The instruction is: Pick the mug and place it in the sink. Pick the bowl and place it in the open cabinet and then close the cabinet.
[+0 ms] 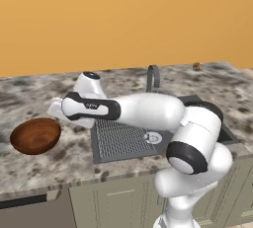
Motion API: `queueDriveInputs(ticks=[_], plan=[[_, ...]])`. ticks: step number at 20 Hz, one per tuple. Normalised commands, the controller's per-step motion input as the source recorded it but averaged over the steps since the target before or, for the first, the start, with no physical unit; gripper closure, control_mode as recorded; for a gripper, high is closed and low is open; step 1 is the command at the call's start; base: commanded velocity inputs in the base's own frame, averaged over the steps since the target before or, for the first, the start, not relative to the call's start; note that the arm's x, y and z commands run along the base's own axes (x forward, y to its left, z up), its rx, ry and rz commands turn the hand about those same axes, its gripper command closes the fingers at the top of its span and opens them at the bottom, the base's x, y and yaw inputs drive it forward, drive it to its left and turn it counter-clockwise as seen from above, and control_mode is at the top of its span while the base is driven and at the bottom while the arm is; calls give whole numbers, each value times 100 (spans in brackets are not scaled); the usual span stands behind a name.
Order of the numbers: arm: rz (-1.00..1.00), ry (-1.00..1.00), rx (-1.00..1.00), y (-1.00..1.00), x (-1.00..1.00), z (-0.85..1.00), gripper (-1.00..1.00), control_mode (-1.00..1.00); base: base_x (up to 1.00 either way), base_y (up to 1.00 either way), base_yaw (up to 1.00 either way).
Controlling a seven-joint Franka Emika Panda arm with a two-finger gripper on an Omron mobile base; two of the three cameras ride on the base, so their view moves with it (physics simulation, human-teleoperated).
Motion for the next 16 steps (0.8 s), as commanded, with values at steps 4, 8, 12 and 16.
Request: queueDriveInputs(ticks=[4,8,12,16], plan=[[0,0,0,26,5,-16,-100,-100,0,0,0],[0,0,0,18,17,-32,-100,-100,0,0,0],[0,0,0,0,27,-21,-100,-100,0,0,0],[0,0,0,0,34,-19,-100,-100,0,0,0]])
